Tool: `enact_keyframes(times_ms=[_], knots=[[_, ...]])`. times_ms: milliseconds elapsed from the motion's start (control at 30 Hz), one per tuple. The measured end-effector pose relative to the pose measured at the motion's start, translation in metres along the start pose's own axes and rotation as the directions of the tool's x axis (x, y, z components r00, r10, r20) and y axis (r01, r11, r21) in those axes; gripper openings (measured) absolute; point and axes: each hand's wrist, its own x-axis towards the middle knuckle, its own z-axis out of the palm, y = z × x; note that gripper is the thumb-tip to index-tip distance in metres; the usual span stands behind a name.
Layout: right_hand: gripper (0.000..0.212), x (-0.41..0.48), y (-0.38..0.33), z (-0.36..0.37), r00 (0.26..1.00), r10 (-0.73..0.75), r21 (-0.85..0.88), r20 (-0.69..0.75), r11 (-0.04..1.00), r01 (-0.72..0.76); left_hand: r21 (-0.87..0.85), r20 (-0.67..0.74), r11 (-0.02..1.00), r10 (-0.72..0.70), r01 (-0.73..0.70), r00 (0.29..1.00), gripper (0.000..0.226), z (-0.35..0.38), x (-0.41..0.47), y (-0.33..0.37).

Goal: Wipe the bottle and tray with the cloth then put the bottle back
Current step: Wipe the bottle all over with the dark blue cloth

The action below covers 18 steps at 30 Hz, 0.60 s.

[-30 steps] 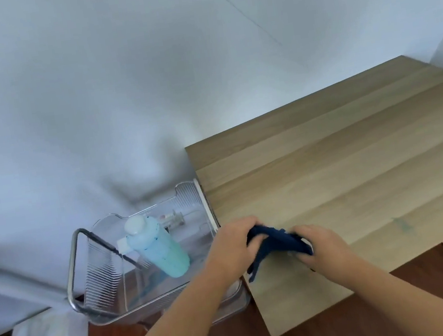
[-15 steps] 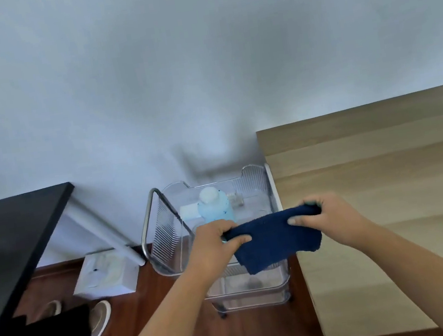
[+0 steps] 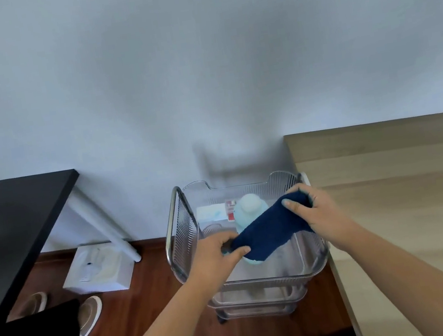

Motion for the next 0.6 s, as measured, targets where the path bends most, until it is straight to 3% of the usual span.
enact_keyframes(times_ms=[133, 333, 433, 600], knots=[[0.005, 0.016, -0.006, 0.010, 0.999, 0.033, -0.094, -0.016, 0.995, -0.034, 0.082, 0.059, 0.995, 0.053, -0.058, 0.997, 0.029, -0.010, 0.018, -0.009], [0.003, 0.032, -0.009, 0.021, 0.995, 0.073, -0.159, -0.073, 0.984, -0.083, 0.080, 0.005, 0.978, 0.193, -0.193, 0.981, 0.066, -0.024, 0.043, -0.002], [0.003, 0.036, -0.006, 0.024, 0.993, 0.073, -0.212, -0.090, 0.973, -0.091, 0.132, 0.067, 0.942, 0.301, -0.307, 0.951, 0.064, -0.025, 0.056, 0.008], [0.005, 0.047, 0.005, 0.035, 0.989, 0.080, -0.270, -0.127, 0.956, -0.112, 0.174, 0.088, 0.914, 0.357, -0.367, 0.930, 0.047, -0.022, 0.065, 0.020]])
